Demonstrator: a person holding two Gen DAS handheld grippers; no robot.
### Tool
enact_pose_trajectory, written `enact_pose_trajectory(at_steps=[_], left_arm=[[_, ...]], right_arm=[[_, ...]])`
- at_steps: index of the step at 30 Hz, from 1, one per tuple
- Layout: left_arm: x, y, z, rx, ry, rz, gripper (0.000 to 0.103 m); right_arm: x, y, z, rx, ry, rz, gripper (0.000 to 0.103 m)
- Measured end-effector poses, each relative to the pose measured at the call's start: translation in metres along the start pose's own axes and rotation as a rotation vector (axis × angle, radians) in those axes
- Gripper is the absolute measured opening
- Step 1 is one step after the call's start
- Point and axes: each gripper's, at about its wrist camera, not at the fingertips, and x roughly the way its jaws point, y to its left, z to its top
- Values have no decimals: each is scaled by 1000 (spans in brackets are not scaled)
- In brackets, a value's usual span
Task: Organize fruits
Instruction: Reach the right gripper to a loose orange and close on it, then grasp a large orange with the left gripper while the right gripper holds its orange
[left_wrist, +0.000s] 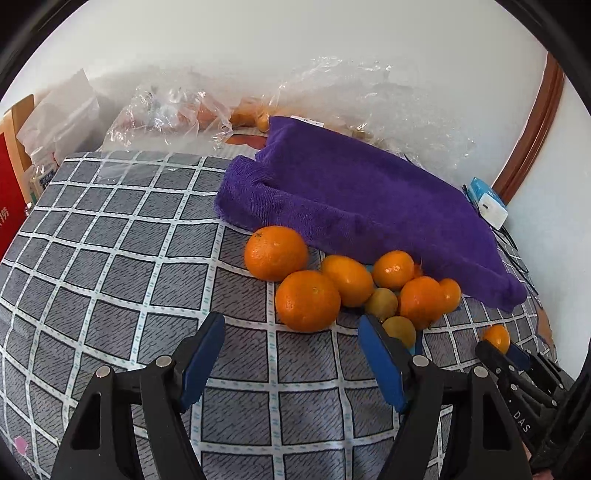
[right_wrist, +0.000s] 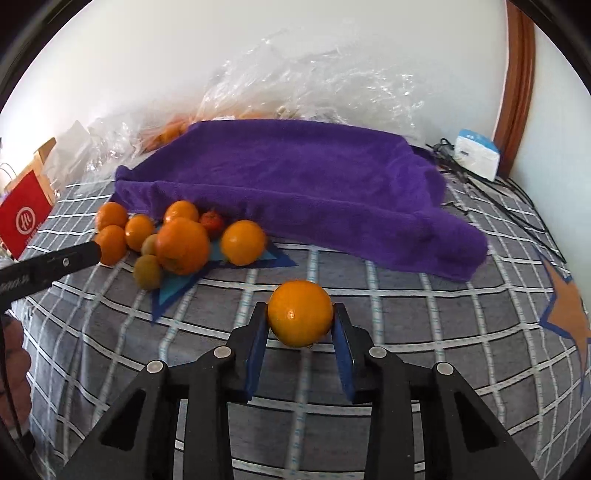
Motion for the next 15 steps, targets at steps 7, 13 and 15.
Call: enact_pose_trajectory(at_steps=[7,13,15], left_arm=[[10,-7,-4,6,-31,3,66],[10,-1,-5,-33,-44,-30,44],[9,0,-6,-35,-45,-52,37]], right_arm=[[0,-22,-4,66,-9,57,34],[-3,-24,-6,72,-25,148,34],[-5,-20,-6,51,-30,144,34]])
